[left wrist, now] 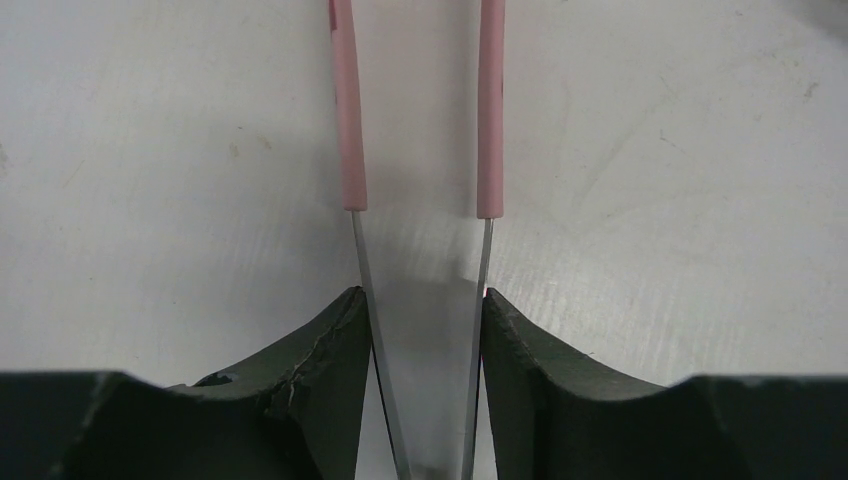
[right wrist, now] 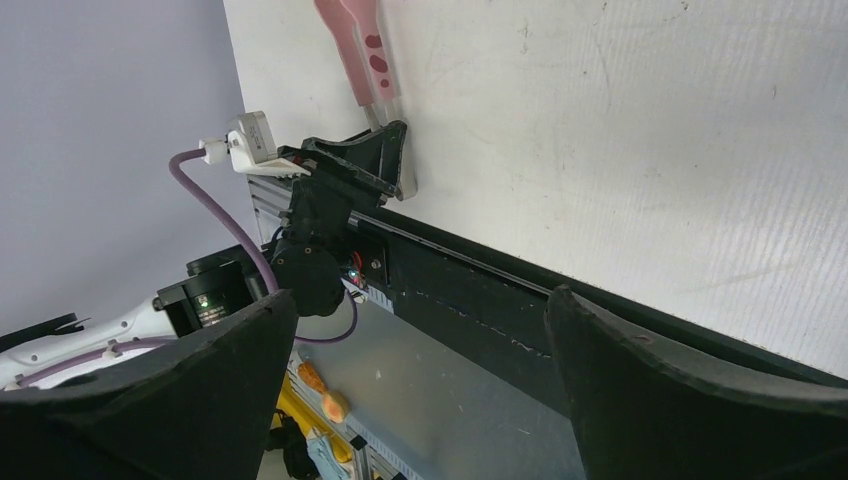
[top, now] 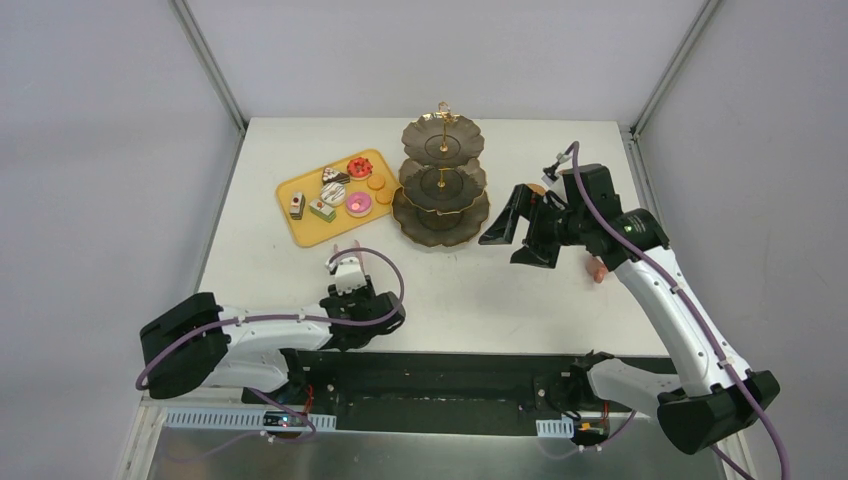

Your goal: Serve the afternoon tea

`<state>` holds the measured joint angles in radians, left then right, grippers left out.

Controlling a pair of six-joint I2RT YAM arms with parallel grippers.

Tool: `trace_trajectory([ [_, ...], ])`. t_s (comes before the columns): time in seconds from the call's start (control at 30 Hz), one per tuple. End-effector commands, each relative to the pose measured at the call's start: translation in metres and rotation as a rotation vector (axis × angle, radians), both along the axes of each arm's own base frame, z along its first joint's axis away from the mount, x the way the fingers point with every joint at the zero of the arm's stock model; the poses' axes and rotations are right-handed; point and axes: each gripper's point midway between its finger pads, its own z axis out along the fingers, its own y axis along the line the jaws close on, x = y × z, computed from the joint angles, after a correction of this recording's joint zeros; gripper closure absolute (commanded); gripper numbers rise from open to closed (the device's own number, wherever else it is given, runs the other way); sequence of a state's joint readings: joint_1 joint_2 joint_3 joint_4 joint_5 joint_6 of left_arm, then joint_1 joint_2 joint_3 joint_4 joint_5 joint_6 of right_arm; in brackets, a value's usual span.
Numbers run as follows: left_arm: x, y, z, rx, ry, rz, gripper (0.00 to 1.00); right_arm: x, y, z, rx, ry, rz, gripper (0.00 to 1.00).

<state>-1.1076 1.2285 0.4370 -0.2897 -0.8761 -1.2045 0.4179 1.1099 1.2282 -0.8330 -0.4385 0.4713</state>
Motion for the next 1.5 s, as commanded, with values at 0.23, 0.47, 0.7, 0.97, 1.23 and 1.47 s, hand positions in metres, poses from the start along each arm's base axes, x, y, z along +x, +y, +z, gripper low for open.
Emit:
trace_trajectory([
  [0.23, 0.012, -0.033, 0.04, -0.108, 0.108, -0.073, 0.57, 0.0, 0.002, 0.011, 0.033, -0.048, -0.006, 0.01],
  [0.47, 0.019, -0.051, 0.078, -0.202, 0.179, -0.113, 0.58, 0.003, 0.001, 0.016, 0.032, -0.067, -0.02, 0.01],
  [0.7, 0.023, -0.051, 0.131, -0.354, 0.241, -0.135, 0.59, 0.01, 0.001, 0.023, 0.038, -0.108, -0.042, 0.01],
  [0.97, 0.034, -0.048, 0.164, -0.454, 0.336, -0.199, 0.62, 0.015, 0.001, 0.029, 0.049, -0.145, -0.051, 0.01],
  [1.23, 0.047, -0.046, 0.189, -0.521, 0.4, -0.272, 0.64, 0.015, -0.003, 0.03, 0.028, -0.173, -0.052, 0.01],
  [1.47, 0.061, -0.011, 0.206, -0.473, 0.418, -0.221, 0.62, 0.015, -0.004, 0.028, 0.016, -0.171, -0.045, 0.01],
])
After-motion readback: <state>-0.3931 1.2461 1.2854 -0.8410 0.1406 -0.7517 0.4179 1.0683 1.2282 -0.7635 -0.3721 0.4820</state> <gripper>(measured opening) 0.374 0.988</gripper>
